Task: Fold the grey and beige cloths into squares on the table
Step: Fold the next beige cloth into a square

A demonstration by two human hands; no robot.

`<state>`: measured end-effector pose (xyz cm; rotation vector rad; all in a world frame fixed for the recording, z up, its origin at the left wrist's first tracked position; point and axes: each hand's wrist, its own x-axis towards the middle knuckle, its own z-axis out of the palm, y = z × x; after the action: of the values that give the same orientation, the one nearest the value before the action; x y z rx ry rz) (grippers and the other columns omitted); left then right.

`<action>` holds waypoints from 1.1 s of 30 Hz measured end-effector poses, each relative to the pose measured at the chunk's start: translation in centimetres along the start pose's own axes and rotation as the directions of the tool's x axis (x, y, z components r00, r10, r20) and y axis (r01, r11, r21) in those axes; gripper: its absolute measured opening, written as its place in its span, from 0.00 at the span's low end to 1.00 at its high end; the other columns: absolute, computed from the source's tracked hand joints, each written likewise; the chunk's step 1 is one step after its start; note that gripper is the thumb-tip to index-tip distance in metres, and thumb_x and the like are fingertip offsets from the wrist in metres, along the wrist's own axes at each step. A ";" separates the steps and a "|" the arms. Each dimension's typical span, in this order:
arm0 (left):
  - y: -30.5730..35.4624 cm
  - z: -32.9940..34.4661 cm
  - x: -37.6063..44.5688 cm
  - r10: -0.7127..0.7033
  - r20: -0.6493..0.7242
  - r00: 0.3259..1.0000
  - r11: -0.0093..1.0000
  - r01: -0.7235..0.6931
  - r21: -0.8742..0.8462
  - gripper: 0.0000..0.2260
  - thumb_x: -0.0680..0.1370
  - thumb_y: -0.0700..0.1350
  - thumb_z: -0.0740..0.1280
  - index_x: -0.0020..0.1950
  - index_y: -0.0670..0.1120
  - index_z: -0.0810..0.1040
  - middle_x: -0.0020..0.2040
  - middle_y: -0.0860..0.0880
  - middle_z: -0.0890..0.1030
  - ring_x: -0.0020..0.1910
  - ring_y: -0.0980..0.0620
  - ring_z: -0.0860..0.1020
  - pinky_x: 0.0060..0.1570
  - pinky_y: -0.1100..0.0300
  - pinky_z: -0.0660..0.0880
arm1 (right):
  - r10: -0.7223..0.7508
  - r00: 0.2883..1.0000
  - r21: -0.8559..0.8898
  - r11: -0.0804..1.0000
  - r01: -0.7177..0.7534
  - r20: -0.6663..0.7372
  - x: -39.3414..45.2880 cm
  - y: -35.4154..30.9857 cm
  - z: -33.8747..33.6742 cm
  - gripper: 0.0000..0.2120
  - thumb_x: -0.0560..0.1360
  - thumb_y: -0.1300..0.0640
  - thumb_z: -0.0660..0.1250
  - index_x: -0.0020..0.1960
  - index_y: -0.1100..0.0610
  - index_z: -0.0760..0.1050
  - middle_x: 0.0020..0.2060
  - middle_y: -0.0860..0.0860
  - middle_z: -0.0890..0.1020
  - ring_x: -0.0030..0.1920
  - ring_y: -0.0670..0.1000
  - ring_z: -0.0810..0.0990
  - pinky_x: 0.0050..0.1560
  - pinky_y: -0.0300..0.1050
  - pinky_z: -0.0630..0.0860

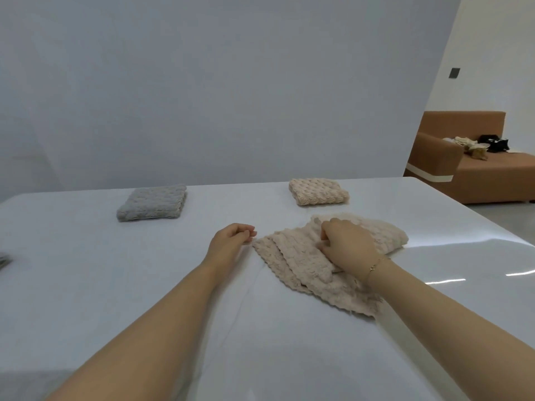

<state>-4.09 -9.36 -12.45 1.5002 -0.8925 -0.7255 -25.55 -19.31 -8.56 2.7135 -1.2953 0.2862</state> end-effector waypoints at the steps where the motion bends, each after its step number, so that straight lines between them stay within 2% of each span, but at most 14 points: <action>1: 0.1 -0.1 -0.3 -0.010 0.023 1.000 1.000 0.010 0.006 0.09 0.80 0.37 0.60 0.54 0.42 0.79 0.54 0.45 0.81 0.54 0.48 0.79 0.54 0.62 0.73 | -0.010 0.999 -0.013 1.000 0.009 -0.035 -0.2 -0.2 0.0 0.09 0.79 0.51 0.59 0.52 0.56 0.72 0.50 0.52 0.77 0.50 0.54 0.75 0.43 0.45 0.70; 4: 0.7 -0.6 -1.1 -0.036 0.080 0.996 0.999 0.037 -0.007 0.10 0.81 0.38 0.59 0.58 0.40 0.78 0.57 0.45 0.80 0.54 0.51 0.78 0.52 0.67 0.72 | -0.007 0.992 0.050 0.999 0.013 -0.126 -0.5 -0.6 -0.8 0.07 0.80 0.53 0.59 0.48 0.56 0.71 0.45 0.52 0.77 0.45 0.53 0.75 0.41 0.46 0.72; 7: 1.3 -1.6 -2.0 -0.070 0.093 0.993 0.996 0.075 -0.044 0.11 0.82 0.38 0.58 0.61 0.41 0.77 0.58 0.46 0.80 0.55 0.53 0.79 0.52 0.66 0.73 | 0.034 0.972 0.255 0.967 0.027 -0.232 -1.0 -0.9 -2.4 0.09 0.78 0.53 0.61 0.41 0.55 0.69 0.39 0.48 0.75 0.40 0.50 0.72 0.37 0.45 0.71; 11: 2.0 -3.4 -3.8 -0.163 0.103 0.981 0.975 0.176 -0.132 0.10 0.81 0.39 0.59 0.59 0.44 0.77 0.58 0.47 0.81 0.55 0.52 0.79 0.61 0.58 0.72 | 0.041 0.945 0.428 0.897 0.107 -0.323 -1.7 -2.4 -5.0 0.08 0.78 0.52 0.61 0.43 0.55 0.71 0.40 0.47 0.76 0.40 0.49 0.73 0.40 0.45 0.72; 14: 3.1 -5.9 -5.4 -0.167 0.103 0.981 0.972 0.181 -0.151 0.10 0.81 0.42 0.60 0.58 0.47 0.78 0.57 0.51 0.82 0.57 0.52 0.79 0.61 0.52 0.73 | 0.081 0.934 0.564 0.813 0.141 -0.349 -1.4 -4.3 -6.9 0.07 0.78 0.51 0.62 0.45 0.53 0.72 0.42 0.46 0.78 0.42 0.47 0.76 0.42 0.44 0.74; 16: 4.0 -8.1 -6.4 -0.124 0.080 0.989 0.976 0.136 -0.167 0.10 0.81 0.43 0.60 0.59 0.48 0.78 0.57 0.51 0.82 0.57 0.52 0.79 0.61 0.52 0.74 | 0.128 0.927 0.695 0.699 0.167 -0.352 -0.9 -5.9 -8.0 0.07 0.78 0.52 0.64 0.45 0.55 0.74 0.42 0.47 0.79 0.42 0.46 0.77 0.41 0.39 0.74; 18: 4.7 -10.3 -7.3 -0.088 0.051 0.995 0.973 0.096 -0.209 0.10 0.81 0.43 0.61 0.60 0.47 0.77 0.56 0.51 0.82 0.57 0.52 0.80 0.60 0.52 0.74 | 0.183 0.934 0.831 0.531 0.167 -0.305 -0.4 -7.6 -9.0 0.07 0.77 0.54 0.65 0.46 0.58 0.75 0.40 0.48 0.79 0.39 0.45 0.76 0.38 0.32 0.72; 20: 5.1 -12.4 -8.1 -0.060 0.022 0.998 0.967 0.063 -0.246 0.10 0.81 0.43 0.61 0.60 0.48 0.77 0.56 0.51 0.83 0.57 0.52 0.80 0.60 0.52 0.74 | 0.192 0.957 0.926 0.350 0.142 -0.220 0.4 -9.4 -9.8 0.06 0.77 0.55 0.65 0.45 0.57 0.75 0.38 0.49 0.78 0.38 0.46 0.74 0.38 0.34 0.71; 23: 4.9 -14.9 -9.0 -0.037 -0.028 0.999 0.956 0.027 -0.293 0.10 0.80 0.43 0.62 0.61 0.47 0.77 0.57 0.51 0.82 0.57 0.52 0.80 0.59 0.52 0.75 | 0.133 0.984 0.990 0.102 0.102 -0.116 1.4 -11.7 -10.7 0.06 0.78 0.56 0.65 0.43 0.56 0.75 0.35 0.49 0.76 0.39 0.49 0.74 0.44 0.42 0.72; 25: 4.6 -16.6 -9.4 -0.027 -0.061 0.998 0.941 0.004 -0.339 0.11 0.80 0.44 0.63 0.62 0.46 0.76 0.58 0.50 0.82 0.58 0.52 0.80 0.58 0.53 0.75 | 0.081 0.993 0.996 0.000 0.087 -0.087 1.9 -13.9 -10.9 0.06 0.78 0.57 0.64 0.43 0.56 0.74 0.36 0.50 0.77 0.39 0.48 0.75 0.43 0.42 0.74; 27: 4.0 -17.8 -9.7 -0.023 -0.087 0.996 0.924 -0.012 -0.383 0.12 0.80 0.44 0.63 0.62 0.46 0.76 0.58 0.50 0.82 0.58 0.52 0.80 0.58 0.53 0.75 | 0.036 0.997 0.997 -0.024 0.075 -0.074 2.4 -16.2 -10.6 0.06 0.78 0.57 0.64 0.43 0.56 0.75 0.37 0.49 0.78 0.40 0.48 0.76 0.43 0.41 0.75; 30: 2.2 -19.0 -10.2 -0.063 -0.141 0.988 0.884 -0.010 -0.467 0.11 0.80 0.45 0.62 0.61 0.47 0.77 0.57 0.50 0.82 0.57 0.51 0.80 0.58 0.52 0.75 | -0.016 0.997 0.996 0.058 0.073 -0.072 2.8 -19.8 -8.6 0.05 0.77 0.56 0.66 0.43 0.55 0.76 0.36 0.48 0.79 0.40 0.47 0.76 0.44 0.40 0.74; 33: -0.1 -20.1 -10.6 -0.136 -0.195 0.971 0.858 0.018 -0.513 0.11 0.80 0.46 0.62 0.60 0.47 0.77 0.58 0.48 0.82 0.58 0.50 0.79 0.58 0.52 0.74 | -0.051 0.995 0.979 0.179 0.092 -0.084 2.9 -23.3 -6.0 0.08 0.76 0.53 0.68 0.45 0.58 0.78 0.35 0.47 0.76 0.35 0.45 0.72 0.33 0.33 0.70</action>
<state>7.51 10.10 -10.59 1.1145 -0.4194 -0.7609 -6.28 -5.76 -2.76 3.6745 -1.1109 1.7626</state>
